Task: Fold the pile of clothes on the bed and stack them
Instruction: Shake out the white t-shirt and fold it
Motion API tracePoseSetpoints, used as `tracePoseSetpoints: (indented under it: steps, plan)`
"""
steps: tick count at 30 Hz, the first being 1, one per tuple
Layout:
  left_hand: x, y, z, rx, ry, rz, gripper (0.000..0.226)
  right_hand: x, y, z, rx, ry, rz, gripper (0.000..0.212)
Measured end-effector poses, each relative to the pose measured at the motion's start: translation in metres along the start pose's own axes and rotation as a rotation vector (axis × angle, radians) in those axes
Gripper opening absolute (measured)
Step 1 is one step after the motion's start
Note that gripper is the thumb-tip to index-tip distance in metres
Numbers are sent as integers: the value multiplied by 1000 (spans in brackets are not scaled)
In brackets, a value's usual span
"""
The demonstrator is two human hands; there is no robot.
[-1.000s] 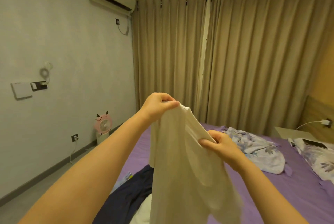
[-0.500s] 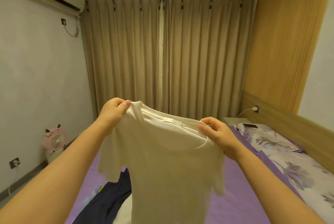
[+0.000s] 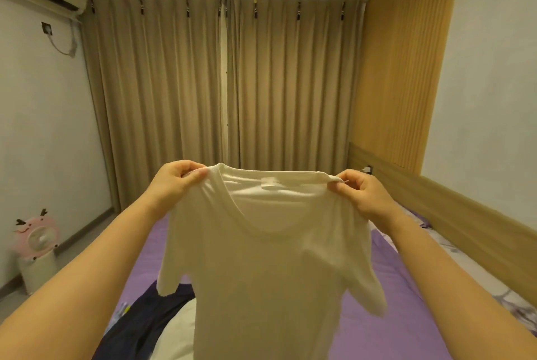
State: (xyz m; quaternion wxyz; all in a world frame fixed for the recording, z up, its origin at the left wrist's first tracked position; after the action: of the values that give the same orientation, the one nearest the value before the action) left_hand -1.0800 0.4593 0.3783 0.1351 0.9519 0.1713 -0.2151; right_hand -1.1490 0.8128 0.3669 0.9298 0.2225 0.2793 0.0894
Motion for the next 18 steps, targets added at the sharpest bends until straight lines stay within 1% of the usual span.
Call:
tracePoseSetpoints:
  steps: [3,6,8,11,13,16,18]
  plan:
    - [4,-34,1,-42,37,106,10,3,26,-6,166,34,-65,19]
    - [2,-60,-1,-108,23,91,8,6,43,-19,342,29,-35,26]
    - [-1,-79,-1,-94,18,56,9,7,58,-30,372,15,-33,30]
    - [-1,-112,2,-104,28,32,10,7,83,-45,335,0,-60,33]
    - [1,-141,7,-94,74,103,12,6,98,-55,323,4,-64,38]
    - [5,-182,9,-112,152,270,20,3,122,-73,336,-10,-46,44]
    - [6,-202,10,-170,193,316,26,3,138,-87,372,-35,19,43]
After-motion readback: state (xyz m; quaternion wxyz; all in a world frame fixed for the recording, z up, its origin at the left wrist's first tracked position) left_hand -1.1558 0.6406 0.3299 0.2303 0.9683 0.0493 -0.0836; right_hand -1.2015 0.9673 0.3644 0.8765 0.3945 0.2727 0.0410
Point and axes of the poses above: each hand's wrist, its own x-axis away from the middle knuckle, its own y-axis out of the back of the hand, z = x × y, the point moved 9 cm from there along -x, towards the middle knuckle, and after that the axes turned 10 degrees about x, right-handed, at the moved point
